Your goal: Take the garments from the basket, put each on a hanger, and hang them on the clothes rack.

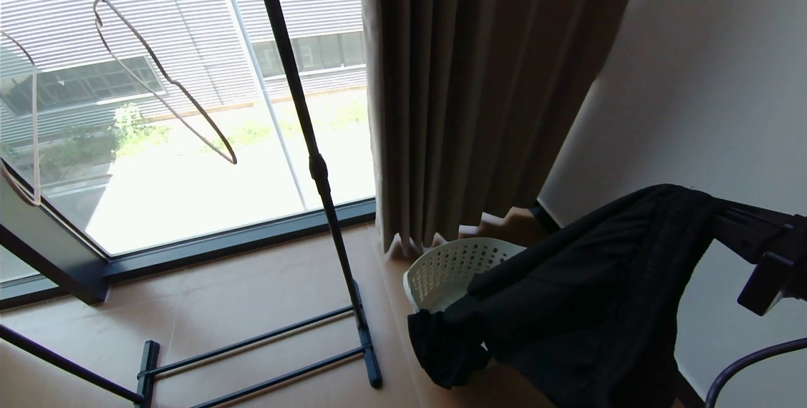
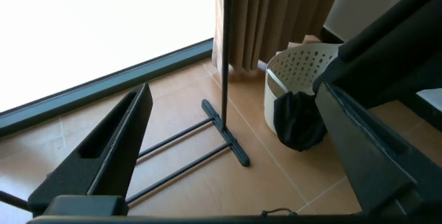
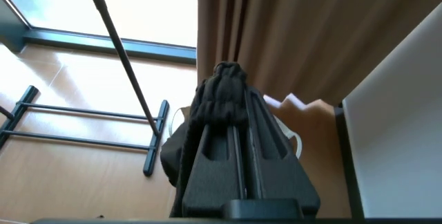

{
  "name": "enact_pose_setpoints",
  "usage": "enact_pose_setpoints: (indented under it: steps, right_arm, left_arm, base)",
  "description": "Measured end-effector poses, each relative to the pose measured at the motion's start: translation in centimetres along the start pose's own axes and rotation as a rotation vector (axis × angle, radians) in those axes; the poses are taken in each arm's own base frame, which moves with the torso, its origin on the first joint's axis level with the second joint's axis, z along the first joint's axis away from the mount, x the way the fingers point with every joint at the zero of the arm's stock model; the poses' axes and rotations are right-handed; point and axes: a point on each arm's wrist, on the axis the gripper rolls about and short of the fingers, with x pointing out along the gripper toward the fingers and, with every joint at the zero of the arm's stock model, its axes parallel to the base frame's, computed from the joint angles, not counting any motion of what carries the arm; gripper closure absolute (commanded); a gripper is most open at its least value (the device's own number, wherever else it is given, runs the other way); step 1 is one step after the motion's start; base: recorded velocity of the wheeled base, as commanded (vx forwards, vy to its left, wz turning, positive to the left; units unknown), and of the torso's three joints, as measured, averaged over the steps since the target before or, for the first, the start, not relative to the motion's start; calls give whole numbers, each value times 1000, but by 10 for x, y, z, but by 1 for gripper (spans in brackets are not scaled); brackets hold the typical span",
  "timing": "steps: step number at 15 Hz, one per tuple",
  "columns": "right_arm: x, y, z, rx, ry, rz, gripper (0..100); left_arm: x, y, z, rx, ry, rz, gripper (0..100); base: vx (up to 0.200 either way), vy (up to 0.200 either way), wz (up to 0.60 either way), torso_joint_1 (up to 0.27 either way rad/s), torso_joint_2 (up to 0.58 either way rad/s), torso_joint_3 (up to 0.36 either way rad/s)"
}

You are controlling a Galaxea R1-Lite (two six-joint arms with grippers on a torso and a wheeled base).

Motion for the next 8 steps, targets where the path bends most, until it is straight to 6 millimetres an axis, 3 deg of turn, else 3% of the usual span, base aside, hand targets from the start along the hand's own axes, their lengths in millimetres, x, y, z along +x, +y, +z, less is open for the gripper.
enact_pose_setpoints:
  steps: [8]
  right_arm:
    - [-6, 0, 0, 1, -13, 0, 100]
  left_arm:
    - [0, 0, 0, 0, 0, 0, 0]
  base:
    - [0, 0, 0, 11, -19, 195]
